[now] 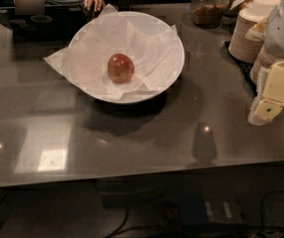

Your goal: Pick apple from white bowl

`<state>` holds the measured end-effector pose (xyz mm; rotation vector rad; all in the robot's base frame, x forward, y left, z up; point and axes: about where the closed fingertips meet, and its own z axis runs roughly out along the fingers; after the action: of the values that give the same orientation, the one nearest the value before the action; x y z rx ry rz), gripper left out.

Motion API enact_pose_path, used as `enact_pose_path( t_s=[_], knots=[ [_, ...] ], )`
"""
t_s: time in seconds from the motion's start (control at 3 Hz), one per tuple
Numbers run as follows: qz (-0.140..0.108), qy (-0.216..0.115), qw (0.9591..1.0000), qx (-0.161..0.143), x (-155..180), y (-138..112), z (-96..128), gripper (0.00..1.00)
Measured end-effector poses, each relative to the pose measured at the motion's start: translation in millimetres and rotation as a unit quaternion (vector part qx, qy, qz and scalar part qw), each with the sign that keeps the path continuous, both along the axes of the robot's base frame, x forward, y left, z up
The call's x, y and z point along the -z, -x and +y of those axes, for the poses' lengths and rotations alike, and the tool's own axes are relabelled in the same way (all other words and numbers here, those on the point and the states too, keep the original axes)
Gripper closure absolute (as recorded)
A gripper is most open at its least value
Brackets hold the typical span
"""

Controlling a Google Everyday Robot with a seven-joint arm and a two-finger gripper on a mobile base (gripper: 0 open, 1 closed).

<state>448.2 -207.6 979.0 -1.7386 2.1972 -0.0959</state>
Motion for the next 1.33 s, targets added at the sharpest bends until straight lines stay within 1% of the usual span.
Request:
enact_pose_path(
  t_s=[0.33, 0.67, 1.0, 1.33],
  knots=[
    [-0.008, -0.014, 0.9995, -0.029, -4.3, -19.1, 24.8, 0.00],
    [-0.008, -0.014, 0.9995, -0.029, -4.3, -19.1, 24.8, 0.00],
    [-0.016, -0.035, 0.9981, -0.048, 4.2, -34.2, 43.4, 0.00],
    [-0.031, -0.070, 0.9920, -0.101, 9.1, -68.8, 86.1, 0.00]
  ],
)
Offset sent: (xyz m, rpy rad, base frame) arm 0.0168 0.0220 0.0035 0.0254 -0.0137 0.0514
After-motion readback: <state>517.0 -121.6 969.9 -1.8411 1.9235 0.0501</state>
